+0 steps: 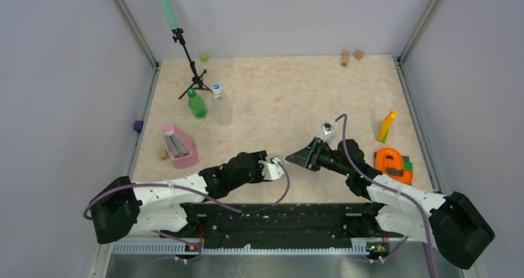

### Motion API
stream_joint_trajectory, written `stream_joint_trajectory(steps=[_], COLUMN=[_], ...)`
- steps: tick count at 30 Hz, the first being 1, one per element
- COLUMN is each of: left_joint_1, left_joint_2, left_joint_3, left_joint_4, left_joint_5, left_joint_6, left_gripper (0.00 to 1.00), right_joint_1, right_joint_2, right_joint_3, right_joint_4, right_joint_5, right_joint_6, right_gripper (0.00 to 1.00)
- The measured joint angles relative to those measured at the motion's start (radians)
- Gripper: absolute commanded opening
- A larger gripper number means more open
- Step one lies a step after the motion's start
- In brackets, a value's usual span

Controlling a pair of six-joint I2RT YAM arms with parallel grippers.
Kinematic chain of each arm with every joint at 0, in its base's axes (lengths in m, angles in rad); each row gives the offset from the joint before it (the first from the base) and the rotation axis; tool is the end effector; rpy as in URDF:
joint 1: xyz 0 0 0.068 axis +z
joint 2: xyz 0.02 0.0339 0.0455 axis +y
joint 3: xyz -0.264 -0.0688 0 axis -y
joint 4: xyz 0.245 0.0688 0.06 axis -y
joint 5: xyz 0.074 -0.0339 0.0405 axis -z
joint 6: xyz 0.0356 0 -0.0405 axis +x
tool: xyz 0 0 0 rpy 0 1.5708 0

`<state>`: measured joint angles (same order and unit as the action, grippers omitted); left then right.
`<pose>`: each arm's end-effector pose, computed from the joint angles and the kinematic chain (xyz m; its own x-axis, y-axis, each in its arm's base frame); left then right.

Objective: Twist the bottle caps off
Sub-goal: Unscrew the bottle cap from the plastic bottle.

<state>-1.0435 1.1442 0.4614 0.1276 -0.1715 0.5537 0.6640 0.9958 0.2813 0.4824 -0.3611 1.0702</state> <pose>0.1217 -0.1969 0.1883 0.1838 0.7141 -0.6755 0.8017 0.2888 0.5234 0.1539 0.1364 0.1952 -0.8303 0.3924 -0.3958 -0.2477 0.3763 0.8928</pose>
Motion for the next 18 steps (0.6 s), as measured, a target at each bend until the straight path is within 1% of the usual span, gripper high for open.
stream_joint_trajectory(steps=[3, 8, 13, 15, 18], left_joint_1=[0.000, 0.000, 0.002, 0.003, 0.003], left_joint_2=[-0.011, -0.024, -0.026, -0.025, -0.025], left_joint_3=[-0.002, -0.002, -0.002, -0.001, 0.000], left_joint_4=[-0.003, -0.023, -0.045, -0.050, -0.057], left_joint_5=[-0.001, 0.022, 0.067, 0.081, 0.109], left_joint_6=[0.000, -0.020, -0.051, -0.058, -0.058], left_gripper=[0.00, 0.00, 0.00, 0.00, 0.00], right_joint_1=[0.000, -0.001, -0.002, -0.002, -0.001], right_joint_2=[0.000, -0.001, -0.008, -0.009, -0.016], right_joint_3=[0.000, 0.000, -0.002, -0.029, -0.105], right_joint_4=[0.011, 0.026, 0.035, 0.100, 0.248], right_joint_5=[-0.007, -0.040, -0.081, -0.097, -0.129], right_joint_6=[-0.007, -0.084, -0.274, -0.367, -0.506], right_gripper=[0.00, 0.00, 0.00, 0.00, 0.00])
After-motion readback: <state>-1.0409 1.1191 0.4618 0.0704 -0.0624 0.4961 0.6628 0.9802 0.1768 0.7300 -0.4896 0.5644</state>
